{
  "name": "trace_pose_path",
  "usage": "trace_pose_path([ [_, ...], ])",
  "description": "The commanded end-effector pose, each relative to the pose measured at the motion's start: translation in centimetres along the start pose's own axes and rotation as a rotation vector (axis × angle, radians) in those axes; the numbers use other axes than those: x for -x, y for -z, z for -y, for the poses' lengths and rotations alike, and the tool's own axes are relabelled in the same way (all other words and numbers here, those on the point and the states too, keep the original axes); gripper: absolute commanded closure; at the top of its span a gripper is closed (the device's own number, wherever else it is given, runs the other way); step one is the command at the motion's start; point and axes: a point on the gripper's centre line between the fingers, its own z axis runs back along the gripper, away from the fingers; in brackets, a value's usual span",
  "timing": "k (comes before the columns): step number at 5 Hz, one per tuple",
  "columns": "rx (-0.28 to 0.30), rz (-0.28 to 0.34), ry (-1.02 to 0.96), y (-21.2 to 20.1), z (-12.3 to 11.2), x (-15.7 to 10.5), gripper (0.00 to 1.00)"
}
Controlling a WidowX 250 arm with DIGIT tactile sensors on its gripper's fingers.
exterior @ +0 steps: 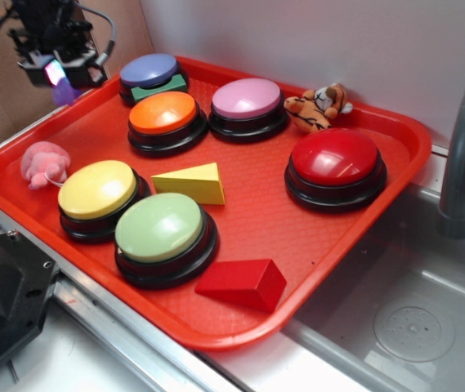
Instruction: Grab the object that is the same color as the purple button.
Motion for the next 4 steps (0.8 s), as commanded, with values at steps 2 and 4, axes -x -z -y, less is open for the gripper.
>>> trace_pose_path([
  [2,0.051,0.073,0.203,-7.8,9.6,3.5,1.0],
  [4,0.105,0.011,0.26,-7.1,12.7,4.8,1.0],
])
